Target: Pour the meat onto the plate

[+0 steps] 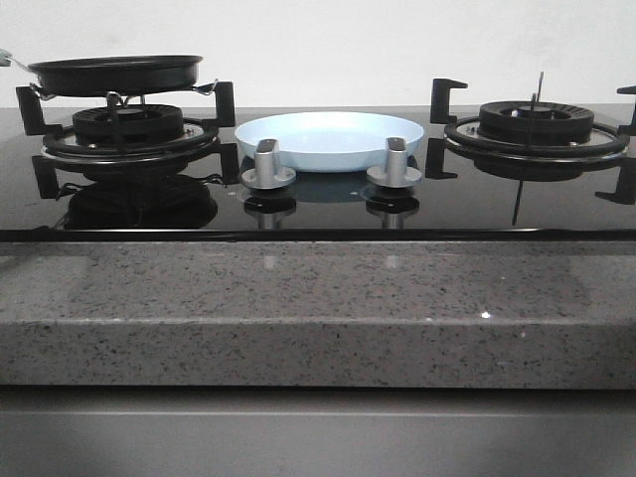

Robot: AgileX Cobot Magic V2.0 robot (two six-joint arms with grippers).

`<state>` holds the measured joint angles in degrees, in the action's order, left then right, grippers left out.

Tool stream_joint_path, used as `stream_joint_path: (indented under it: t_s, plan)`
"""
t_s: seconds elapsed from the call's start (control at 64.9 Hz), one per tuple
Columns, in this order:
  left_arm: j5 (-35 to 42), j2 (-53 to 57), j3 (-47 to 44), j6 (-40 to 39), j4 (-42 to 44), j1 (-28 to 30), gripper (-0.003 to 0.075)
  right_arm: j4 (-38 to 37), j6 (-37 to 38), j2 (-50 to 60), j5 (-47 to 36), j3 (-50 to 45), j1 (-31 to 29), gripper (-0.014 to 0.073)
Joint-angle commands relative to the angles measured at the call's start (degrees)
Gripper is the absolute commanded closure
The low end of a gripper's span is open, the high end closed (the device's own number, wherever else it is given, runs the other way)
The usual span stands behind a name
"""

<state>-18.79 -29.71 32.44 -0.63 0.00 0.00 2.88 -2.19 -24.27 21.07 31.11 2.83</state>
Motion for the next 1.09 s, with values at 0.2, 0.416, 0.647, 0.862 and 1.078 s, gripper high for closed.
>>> stream_joint_path:
  t_s: [0.2, 0.416, 0.647, 0.862, 1.078]
  plan:
    - [4.17, -0.58, 2.22, -0.62, -0.4, -0.01, 0.0171, 9.07, -0.33, -9.52, -4.79, 3.86, -0.26, 0.0077]
    - [4.17, -0.58, 2.22, -0.62, -0.4, -0.01, 0.0227, 10.78, -0.33, -24.69, 2.92, 14.96, 0.39, 0.0077]
    - [4.17, -0.58, 2.22, -0.62, -0.4, -0.01, 0.0276, 13.22, -0.39, -42.73, 11.72, 30.73, 4.66, 0.0077]
    - [4.17, -0.58, 2.22, -0.62, -0.4, -0.01, 0.0283, 13.24, -0.39, -58.09, 19.65, 45.97, 8.84, 0.0077]
    - [4.05, -0.58, 2.22, -0.62, -0.4, -0.01, 0.0283, 14.87, -0.39, -72.95, 31.71, 64.83, 9.03, 0.0077]
